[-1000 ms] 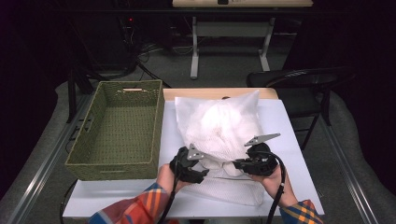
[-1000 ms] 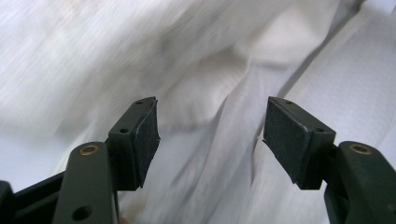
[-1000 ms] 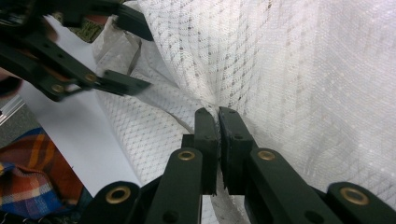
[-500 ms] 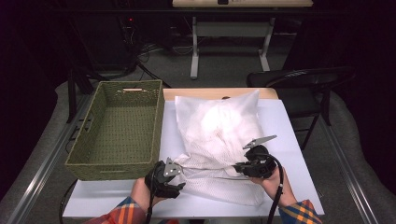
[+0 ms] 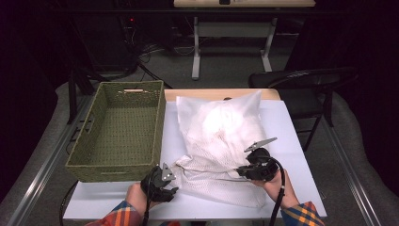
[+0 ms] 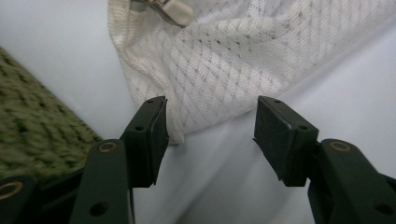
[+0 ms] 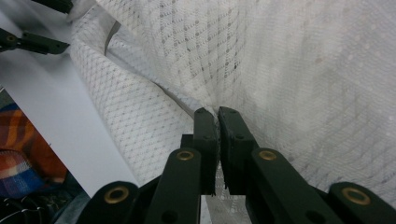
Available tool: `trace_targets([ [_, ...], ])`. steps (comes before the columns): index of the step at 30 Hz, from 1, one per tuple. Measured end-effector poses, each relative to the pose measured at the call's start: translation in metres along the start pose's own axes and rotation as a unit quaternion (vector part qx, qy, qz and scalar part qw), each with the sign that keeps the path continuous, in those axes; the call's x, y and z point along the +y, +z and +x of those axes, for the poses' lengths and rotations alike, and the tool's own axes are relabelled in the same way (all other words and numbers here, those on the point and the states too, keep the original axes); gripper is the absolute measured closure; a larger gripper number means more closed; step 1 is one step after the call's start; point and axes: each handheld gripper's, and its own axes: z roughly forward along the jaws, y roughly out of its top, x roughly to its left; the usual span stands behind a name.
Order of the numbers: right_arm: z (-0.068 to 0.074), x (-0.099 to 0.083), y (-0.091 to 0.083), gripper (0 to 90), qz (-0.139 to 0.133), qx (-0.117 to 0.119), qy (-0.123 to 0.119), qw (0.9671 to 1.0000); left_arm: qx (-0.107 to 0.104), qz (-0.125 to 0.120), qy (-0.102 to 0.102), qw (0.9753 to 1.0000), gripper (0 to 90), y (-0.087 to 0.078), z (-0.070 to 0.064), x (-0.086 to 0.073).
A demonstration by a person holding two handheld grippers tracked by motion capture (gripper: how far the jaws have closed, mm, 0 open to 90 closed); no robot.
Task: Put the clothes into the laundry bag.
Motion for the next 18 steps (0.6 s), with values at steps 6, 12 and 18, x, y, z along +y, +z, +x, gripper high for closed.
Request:
trace_targets([
  [6, 0.002, 0.001, 0.002, 85.8, 0.008, 0.008, -0.005, 0.9999, -0.043, -0.030, -0.015, 0.9985, 69.8, 0.005, 0.011, -0.003],
  [12, 0.001, 0.002, 0.002, 86.0, 0.007, 0.010, -0.004, 0.9999, -0.040, -0.029, -0.019, 0.9986, 88.7, 0.003, 0.014, -0.006],
  [18, 0.002, 0.001, 0.002, 86.2, 0.009, 0.010, -0.006, 0.9999, -0.042, -0.030, -0.023, 0.9984, 89.6, -0.003, 0.010, -0.007],
])
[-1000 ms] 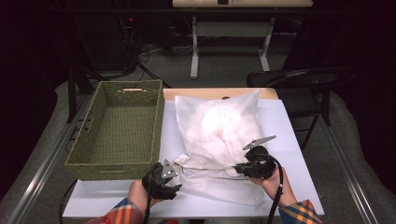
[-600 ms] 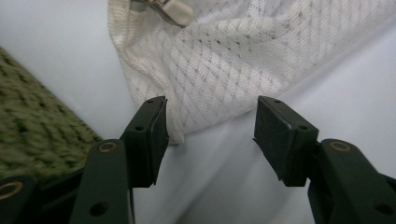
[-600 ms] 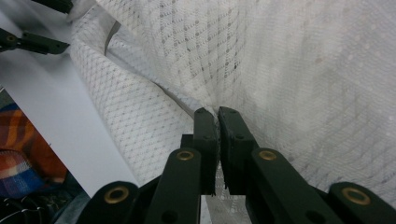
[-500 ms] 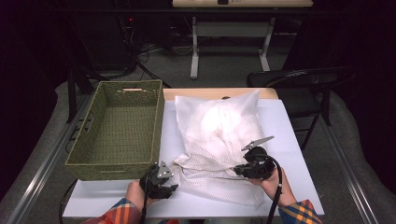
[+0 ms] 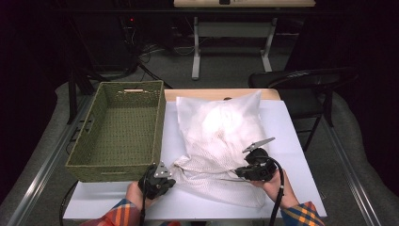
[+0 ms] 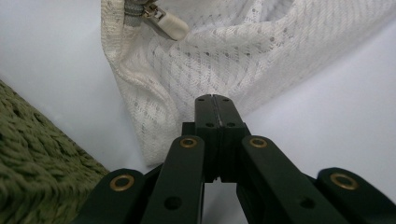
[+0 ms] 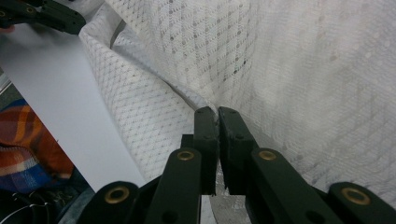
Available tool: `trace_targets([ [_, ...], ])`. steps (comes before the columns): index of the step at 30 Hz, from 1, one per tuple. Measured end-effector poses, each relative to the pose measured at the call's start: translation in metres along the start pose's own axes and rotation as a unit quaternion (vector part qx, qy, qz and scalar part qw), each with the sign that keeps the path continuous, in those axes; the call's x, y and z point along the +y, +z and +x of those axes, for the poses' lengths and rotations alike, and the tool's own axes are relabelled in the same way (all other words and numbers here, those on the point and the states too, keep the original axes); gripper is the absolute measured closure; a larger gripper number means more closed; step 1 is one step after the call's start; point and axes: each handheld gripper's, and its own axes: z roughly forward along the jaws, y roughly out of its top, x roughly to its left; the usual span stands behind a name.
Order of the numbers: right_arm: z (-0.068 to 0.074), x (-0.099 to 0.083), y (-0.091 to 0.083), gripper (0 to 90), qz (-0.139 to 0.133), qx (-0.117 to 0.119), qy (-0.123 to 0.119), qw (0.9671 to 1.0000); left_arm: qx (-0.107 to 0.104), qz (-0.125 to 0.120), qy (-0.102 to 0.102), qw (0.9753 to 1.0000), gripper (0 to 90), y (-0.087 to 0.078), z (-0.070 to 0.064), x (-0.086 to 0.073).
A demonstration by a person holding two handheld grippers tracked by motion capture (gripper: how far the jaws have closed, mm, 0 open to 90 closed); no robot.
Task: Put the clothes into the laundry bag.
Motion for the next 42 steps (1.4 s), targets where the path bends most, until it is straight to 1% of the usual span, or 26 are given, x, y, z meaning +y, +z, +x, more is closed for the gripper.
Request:
trace_targets([
  [3, 0.000, -0.001, 0.000, 86.2, 0.001, 0.002, 0.001, 1.0000, -0.012, -0.006, 0.002, 0.9999, 89.7, -0.008, -0.007, -0.001],
  [7, 0.002, -0.002, 0.002, 86.4, 0.012, 0.006, -0.001, 0.9999, -0.025, 0.006, 0.024, 0.9994, 89.7, -0.015, -0.020, -0.004],
  [10, 0.002, -0.003, 0.004, 86.9, 0.019, 0.012, -0.006, 0.9997, -0.034, 0.006, 0.029, 0.9990, 89.7, -0.018, -0.026, -0.007],
  [15, 0.001, -0.007, 0.003, 87.6, 0.038, 0.019, -0.008, 0.9991, -0.060, 0.007, 0.023, 0.9979, 89.7, -0.021, -0.031, -0.011],
  [16, 0.001, -0.008, 0.003, 87.8, 0.041, 0.018, -0.003, 0.9990, -0.062, 0.009, 0.023, 0.9977, 89.6, -0.020, -0.032, -0.011],
  [17, 0.000, -0.010, 0.003, 88.0, 0.049, 0.014, -0.007, 0.9986, -0.071, 0.010, 0.018, 0.9973, 89.6, -0.020, -0.032, -0.012],
  [19, -0.002, -0.013, 0.004, 88.1, 0.060, 0.006, -0.006, 0.9981, -0.089, 0.010, -0.004, 0.9960, 89.6, -0.019, -0.032, -0.012],
  [21, -0.003, -0.016, 0.006, 88.3, 0.071, -0.005, -0.006, 0.9974, -0.093, 0.016, -0.001, 0.9956, 89.5, -0.017, -0.034, -0.012],
  [22, -0.004, -0.017, 0.008, 88.2, 0.076, -0.006, -0.011, 0.9970, -0.092, 0.019, -0.001, 0.9956, 89.4, -0.017, -0.034, -0.012],
  [23, -0.003, -0.017, 0.009, 88.3, 0.079, -0.012, -0.009, 0.9968, -0.090, 0.019, -0.002, 0.9957, 89.1, -0.017, -0.033, -0.012],
  [24, -0.003, -0.017, 0.011, 88.2, 0.083, -0.019, -0.016, 0.9963, -0.087, 0.019, -0.005, 0.9960, 88.2, -0.018, -0.033, -0.011],
  [25, -0.003, -0.017, 0.012, 88.1, 0.083, -0.020, -0.015, 0.9963, -0.082, 0.020, -0.008, 0.9964, 83.3, -0.019, -0.031, -0.011],
  [26, -0.003, -0.017, 0.014, 87.9, 0.084, -0.022, -0.017, 0.9961, -0.078, 0.018, -0.012, 0.9967, 74.7, -0.021, -0.029, -0.010],
  [27, -0.004, -0.017, 0.015, 87.8, 0.085, -0.026, -0.019, 0.9958, -0.075, 0.012, -0.016, 0.9970, 69.2, -0.023, -0.026, -0.010],
  [29, -0.005, -0.017, 0.016, 87.8, 0.089, -0.030, -0.022, 0.9954, -0.055, -0.007, -0.029, 0.9981, 53.1, -0.029, -0.021, -0.009],
  [30, -0.006, -0.017, 0.017, 87.9, 0.091, -0.037, -0.025, 0.9949, -0.050, -0.012, -0.037, 0.9980, 47.2, -0.031, -0.019, -0.009],
  [32, -0.005, -0.017, 0.018, 87.9, 0.098, -0.051, -0.031, 0.9934, -0.041, -0.018, -0.048, 0.9979, 40.7, -0.032, -0.014, -0.008],
  [34, -0.005, -0.017, 0.019, 87.9, 0.102, -0.058, -0.036, 0.9925, -0.032, -0.019, -0.054, 0.9978, 38.8, -0.032, -0.011, -0.007],
  [35, -0.005, -0.017, 0.020, 87.8, 0.104, -0.060, -0.039, 0.9920, -0.035, -0.021, -0.052, 0.9978, 37.6, -0.032, -0.010, -0.005],
  [36, -0.005, -0.017, 0.020, 87.7, 0.104, -0.065, -0.041, 0.9916, -0.029, -0.022, -0.051, 0.9980, 37.7, -0.032, -0.009, -0.004],
  [37, -0.005, -0.018, 0.021, 87.8, 0.106, -0.067, -0.041, 0.9913, -0.031, -0.025, -0.054, 0.9978, 37.5, -0.032, -0.008, -0.002],
  [38, -0.005, -0.018, 0.021, 87.8, 0.109, -0.068, -0.040, 0.9909, -0.039, -0.029, -0.063, 0.9969, 37.6, -0.031, -0.006, 0.001],
  [39, -0.005, -0.019, 0.022, 87.8, 0.111, -0.078, -0.046, 0.9898, -0.043, -0.029, -0.070, 0.9962, 38.0, -0.030, -0.005, 0.003],
  [40, -0.005, -0.019, 0.023, 87.8, 0.114, -0.087, -0.050, 0.9884, -0.042, -0.026, -0.075, 0.9960, 38.6, -0.028, -0.005, 0.005],
  [41, -0.005, -0.020, 0.024, 87.8, 0.118, -0.094, -0.053, 0.9871, -0.046, -0.018, -0.070, 0.9964, 38.8, -0.024, -0.005, 0.007],
  [42, -0.006, -0.020, 0.025, 87.8, 0.119, -0.094, -0.056, 0.9868, -0.042, -0.010, -0.069, 0.9967, 39.5, -0.021, -0.005, 0.009],
])
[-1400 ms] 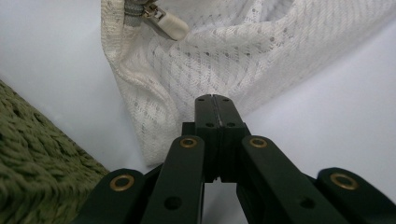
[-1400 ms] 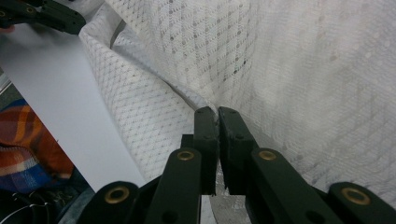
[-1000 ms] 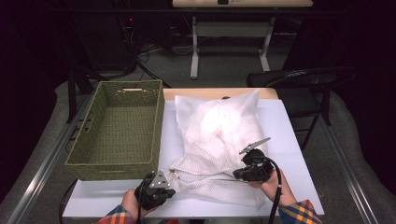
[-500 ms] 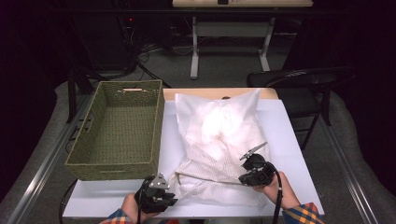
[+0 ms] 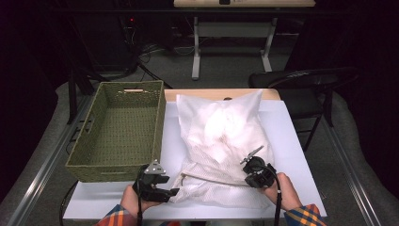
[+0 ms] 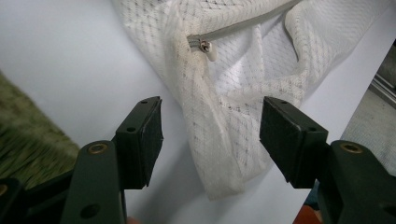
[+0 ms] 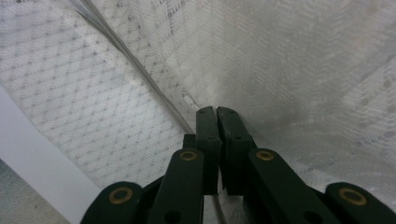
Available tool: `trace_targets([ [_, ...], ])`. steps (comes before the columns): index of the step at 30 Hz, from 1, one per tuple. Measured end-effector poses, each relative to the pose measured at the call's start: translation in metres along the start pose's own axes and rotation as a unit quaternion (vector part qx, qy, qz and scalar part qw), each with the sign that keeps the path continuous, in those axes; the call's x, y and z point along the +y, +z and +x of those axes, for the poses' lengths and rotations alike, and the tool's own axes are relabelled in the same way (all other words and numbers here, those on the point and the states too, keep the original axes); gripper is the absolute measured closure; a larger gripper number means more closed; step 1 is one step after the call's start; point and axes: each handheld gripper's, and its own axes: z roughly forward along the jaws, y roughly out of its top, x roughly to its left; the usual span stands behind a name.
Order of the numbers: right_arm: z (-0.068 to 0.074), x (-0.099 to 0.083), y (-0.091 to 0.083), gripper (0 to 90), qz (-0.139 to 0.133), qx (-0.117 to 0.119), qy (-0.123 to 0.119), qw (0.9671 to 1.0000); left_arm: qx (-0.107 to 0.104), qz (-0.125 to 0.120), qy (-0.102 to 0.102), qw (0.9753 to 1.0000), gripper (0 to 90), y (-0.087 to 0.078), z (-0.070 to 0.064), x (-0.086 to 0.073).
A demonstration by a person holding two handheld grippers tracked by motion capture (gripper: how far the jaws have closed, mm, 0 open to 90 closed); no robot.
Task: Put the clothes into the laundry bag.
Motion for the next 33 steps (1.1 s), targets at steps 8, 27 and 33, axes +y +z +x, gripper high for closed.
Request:
trace_targets([
  [8, -0.001, 0.000, 0.004, 86.9, 0.011, -0.004, -0.006, 0.9999, -0.015, 0.014, -0.004, 0.9998, 47.6, 0.015, 0.008, 0.011],
  [27, 0.020, 0.017, -0.024, 27.5, -0.068, 0.061, -0.075, 0.9929, -0.020, 0.005, -0.021, 0.9996, 67.1, 0.019, 0.016, 0.006],
  [33, 0.042, 0.028, -0.022, 14.3, -0.082, 0.092, -0.111, 0.9862, -0.015, -0.005, -0.029, 0.9995, 69.0, 0.017, 0.019, 0.006],
])
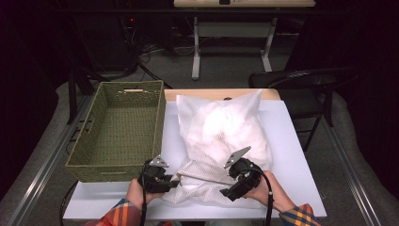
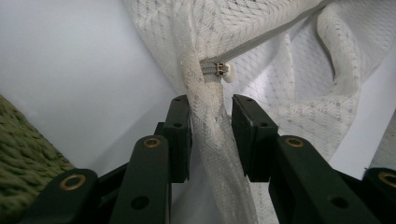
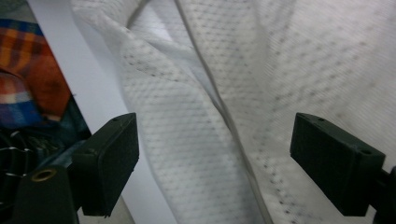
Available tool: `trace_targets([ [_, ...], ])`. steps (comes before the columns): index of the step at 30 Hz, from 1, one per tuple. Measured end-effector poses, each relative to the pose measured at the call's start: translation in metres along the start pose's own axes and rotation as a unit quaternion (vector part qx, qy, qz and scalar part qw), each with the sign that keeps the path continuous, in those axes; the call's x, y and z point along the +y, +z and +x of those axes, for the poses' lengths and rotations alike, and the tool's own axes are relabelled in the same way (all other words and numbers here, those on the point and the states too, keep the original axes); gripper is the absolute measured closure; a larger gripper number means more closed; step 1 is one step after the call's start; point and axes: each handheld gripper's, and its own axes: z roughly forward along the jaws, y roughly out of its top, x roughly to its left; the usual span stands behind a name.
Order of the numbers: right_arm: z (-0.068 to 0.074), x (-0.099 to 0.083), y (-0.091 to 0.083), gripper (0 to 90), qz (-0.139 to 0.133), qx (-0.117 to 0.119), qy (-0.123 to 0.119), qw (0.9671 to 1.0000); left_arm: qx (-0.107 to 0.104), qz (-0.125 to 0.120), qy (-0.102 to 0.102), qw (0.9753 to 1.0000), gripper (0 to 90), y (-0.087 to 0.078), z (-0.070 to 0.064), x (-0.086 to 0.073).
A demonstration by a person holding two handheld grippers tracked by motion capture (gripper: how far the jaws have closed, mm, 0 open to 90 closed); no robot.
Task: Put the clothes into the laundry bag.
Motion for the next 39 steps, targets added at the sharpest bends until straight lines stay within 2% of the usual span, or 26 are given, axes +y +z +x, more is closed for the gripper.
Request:
trace_targets([
  [7, 0.003, 0.009, 0.006, 4.1, -0.009, 0.012, -0.009, 0.9999, -0.001, 0.002, 0.000, 1.0000, 73.3, 0.001, -0.001, -0.001],
  [9, 0.004, 0.012, 0.007, 4.5, -0.013, 0.015, -0.008, 0.9998, -0.002, 0.002, 0.000, 1.0000, 73.9, 0.001, -0.001, -0.001],
  [13, 0.008, 0.018, 0.011, 7.4, -0.017, 0.022, -0.020, 0.9994, -0.002, 0.000, -0.001, 1.0000, 76.2, 0.000, 0.000, -0.002],
  [19, 0.016, 0.027, 0.021, 6.7, -0.004, 0.029, -0.037, 0.9989, -0.002, 0.000, 0.001, 1.0000, 77.1, 0.000, 0.000, -0.002],
  [20, 0.017, 0.028, 0.023, 7.4, -0.004, 0.031, -0.032, 0.9990, -0.002, 0.002, 0.001, 1.0000, 77.3, 0.000, 0.000, -0.002],
  [24, 0.021, 0.035, 0.029, 14.4, -0.010, 0.030, -0.040, 0.9987, -0.001, 0.003, 0.004, 1.0000, 81.5, 0.000, 0.000, 0.000],
  [28, 0.026, 0.046, 0.038, 14.4, -0.011, 0.037, -0.048, 0.9981, 0.000, 0.002, 0.009, 1.0000, 83.0, 0.001, -0.001, 0.001],
  [35, 0.027, 0.060, 0.050, 15.2, -0.011, 0.048, -0.055, 0.9973, -0.007, -0.001, 0.007, 0.9999, 83.2, 0.003, 0.001, 0.000],
  [39, 0.027, 0.064, 0.058, 15.2, -0.008, 0.055, -0.063, 0.9965, -0.010, 0.002, 0.016, 0.9998, 83.0, 0.003, 0.003, 0.002],
])
